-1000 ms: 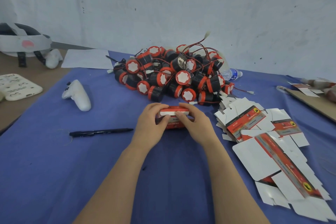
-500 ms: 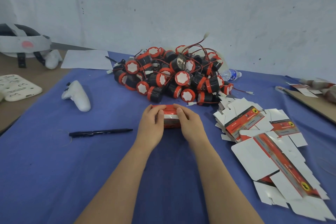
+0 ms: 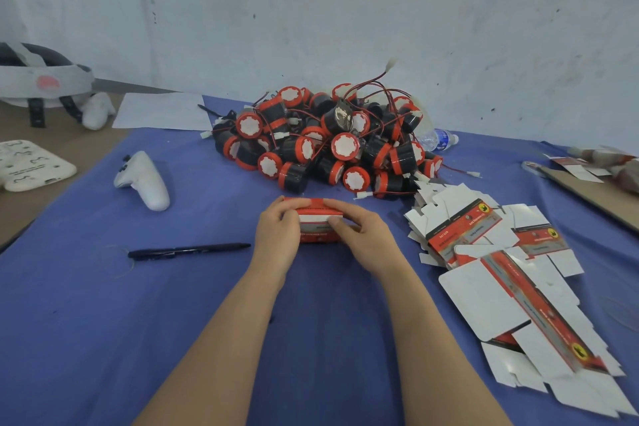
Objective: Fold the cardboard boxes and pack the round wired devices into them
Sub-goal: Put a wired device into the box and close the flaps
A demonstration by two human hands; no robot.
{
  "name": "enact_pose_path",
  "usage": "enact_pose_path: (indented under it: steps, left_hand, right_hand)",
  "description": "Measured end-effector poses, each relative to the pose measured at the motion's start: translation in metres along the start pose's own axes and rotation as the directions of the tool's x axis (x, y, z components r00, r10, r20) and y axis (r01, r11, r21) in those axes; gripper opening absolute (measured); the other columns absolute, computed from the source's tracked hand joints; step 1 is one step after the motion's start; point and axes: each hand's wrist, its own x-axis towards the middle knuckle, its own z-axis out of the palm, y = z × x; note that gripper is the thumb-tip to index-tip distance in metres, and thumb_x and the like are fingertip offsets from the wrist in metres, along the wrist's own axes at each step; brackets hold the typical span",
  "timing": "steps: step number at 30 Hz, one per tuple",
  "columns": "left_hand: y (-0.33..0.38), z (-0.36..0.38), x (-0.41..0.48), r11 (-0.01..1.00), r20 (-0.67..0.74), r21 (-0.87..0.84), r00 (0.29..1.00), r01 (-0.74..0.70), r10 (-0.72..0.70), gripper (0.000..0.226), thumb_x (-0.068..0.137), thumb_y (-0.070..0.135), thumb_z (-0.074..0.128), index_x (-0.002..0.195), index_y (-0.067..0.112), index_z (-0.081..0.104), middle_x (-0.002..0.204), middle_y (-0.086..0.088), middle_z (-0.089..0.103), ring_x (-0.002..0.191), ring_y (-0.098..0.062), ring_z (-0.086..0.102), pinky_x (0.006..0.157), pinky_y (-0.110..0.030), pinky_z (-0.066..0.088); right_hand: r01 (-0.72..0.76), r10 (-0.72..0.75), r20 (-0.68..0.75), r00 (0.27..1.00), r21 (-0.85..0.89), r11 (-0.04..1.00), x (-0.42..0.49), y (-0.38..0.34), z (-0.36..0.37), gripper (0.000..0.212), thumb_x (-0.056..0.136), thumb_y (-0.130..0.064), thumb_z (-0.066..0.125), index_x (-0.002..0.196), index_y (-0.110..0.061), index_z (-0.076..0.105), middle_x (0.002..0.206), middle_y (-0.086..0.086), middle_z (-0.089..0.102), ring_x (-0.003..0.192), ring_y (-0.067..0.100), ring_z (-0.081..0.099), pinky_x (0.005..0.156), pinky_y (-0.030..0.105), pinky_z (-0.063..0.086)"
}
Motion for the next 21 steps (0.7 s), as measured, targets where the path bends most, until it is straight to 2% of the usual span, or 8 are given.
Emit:
enact_pose_path:
  steps: [3,5,7,9,12,14,17,21]
  left_hand:
    - [-0.001,-0.001,0.0,0.999,0.028,0.033,1.0,-0.005,0.004,0.032,0.097,0.011,0.039,0.104,0.015,0.069,0.102,0.005,0.066,0.091,-0.005,0.063,0.062,-0.008,0.047]
    - [-0.003,-0.001,0.0,0.989,0.031,0.143,0.999,-0.028,0.024,0.031,0.101,0.013,0.038,0.115,0.015,0.065,0.12,0.0,0.062,0.108,-0.015,0.059,0.079,-0.015,0.049]
    - [-0.007,0.0,0.001,0.977,0.028,0.21,0.999,-0.029,0.024,0.036,0.103,0.017,0.037,0.138,0.018,0.048,0.141,0.0,0.047,0.123,-0.017,0.048,0.098,-0.024,0.041]
    - [-0.007,0.001,0.002,0.988,0.017,0.137,0.997,0.071,-0.074,0.052,0.103,0.021,0.04,0.152,0.022,0.021,0.143,0.004,0.04,0.125,-0.014,0.043,0.097,-0.024,0.034]
    - [-0.01,0.001,0.006,0.985,0.028,0.072,0.987,0.155,-0.157,0.029,0.101,0.017,0.04,0.126,0.03,0.046,0.124,0.005,0.05,0.11,-0.014,0.05,0.089,-0.025,0.036]
    - [-0.012,0.003,0.006,0.987,0.042,0.105,0.991,0.119,-0.124,0.026,0.1,0.011,0.037,0.115,0.02,0.056,0.118,-0.003,0.06,0.102,-0.016,0.055,0.084,-0.028,0.04]
    - [-0.01,0.009,0.002,0.985,0.01,0.16,0.997,0.071,-0.073,0.032,0.1,0.011,0.033,0.124,0.015,0.053,0.118,-0.004,0.059,0.104,-0.017,0.054,0.084,-0.028,0.041]
    - [0.001,0.015,-0.006,0.998,0.044,0.061,0.999,-0.022,0.02,0.042,0.105,0.025,0.032,0.147,0.029,0.034,0.147,0.002,0.043,0.133,-0.017,0.043,0.112,-0.036,0.035]
  right_hand:
    - [-0.066,0.065,0.016,0.998,0.071,0.995,0.001,-0.004,0.001,0.017,0.096,-0.03,0.055,0.109,-0.036,0.065,0.11,-0.015,0.064,0.105,0.006,0.058,0.09,0.021,0.049]
    - [-0.109,0.116,-0.047,0.992,0.131,0.985,0.002,-0.007,0.004,0.015,0.097,-0.033,0.052,0.092,-0.037,0.066,0.096,-0.017,0.066,0.098,0.007,0.062,0.088,0.026,0.052]
    - [-0.123,0.141,-0.13,0.982,0.135,0.983,0.003,-0.009,0.009,0.015,0.098,-0.029,0.051,0.093,-0.031,0.066,0.092,-0.016,0.065,0.093,0.009,0.061,0.076,0.017,0.05]
    - [-0.165,0.196,-0.163,0.967,0.187,0.968,0.003,-0.01,0.014,0.017,0.097,-0.026,0.052,0.11,-0.024,0.062,0.107,-0.007,0.064,0.099,0.013,0.059,0.073,0.016,0.047]
    - [-0.282,0.331,-0.132,0.934,0.297,0.912,0.004,-0.012,0.019,0.033,0.098,-0.024,0.05,0.13,-0.016,0.052,0.125,0.001,0.055,0.117,0.021,0.054,0.093,0.032,0.048]
    - [-0.285,0.324,-0.106,0.94,0.276,0.918,0.004,-0.011,0.021,0.02,0.1,-0.018,0.045,0.108,-0.019,0.064,0.107,-0.004,0.063,0.111,0.019,0.057,0.082,0.024,0.049]
    - [-0.25,0.297,-0.126,0.947,0.294,0.923,0.002,-0.013,0.023,0.031,0.1,-0.013,0.043,0.085,-0.031,0.063,0.087,-0.017,0.064,0.092,0.007,0.06,0.067,0.013,0.044]
    - [-0.216,0.321,-0.107,0.941,0.54,0.814,-0.008,-0.02,0.022,0.029,0.102,-0.019,0.042,0.127,-0.027,0.055,0.114,-0.005,0.065,0.108,0.011,0.06,0.094,0.027,0.049]
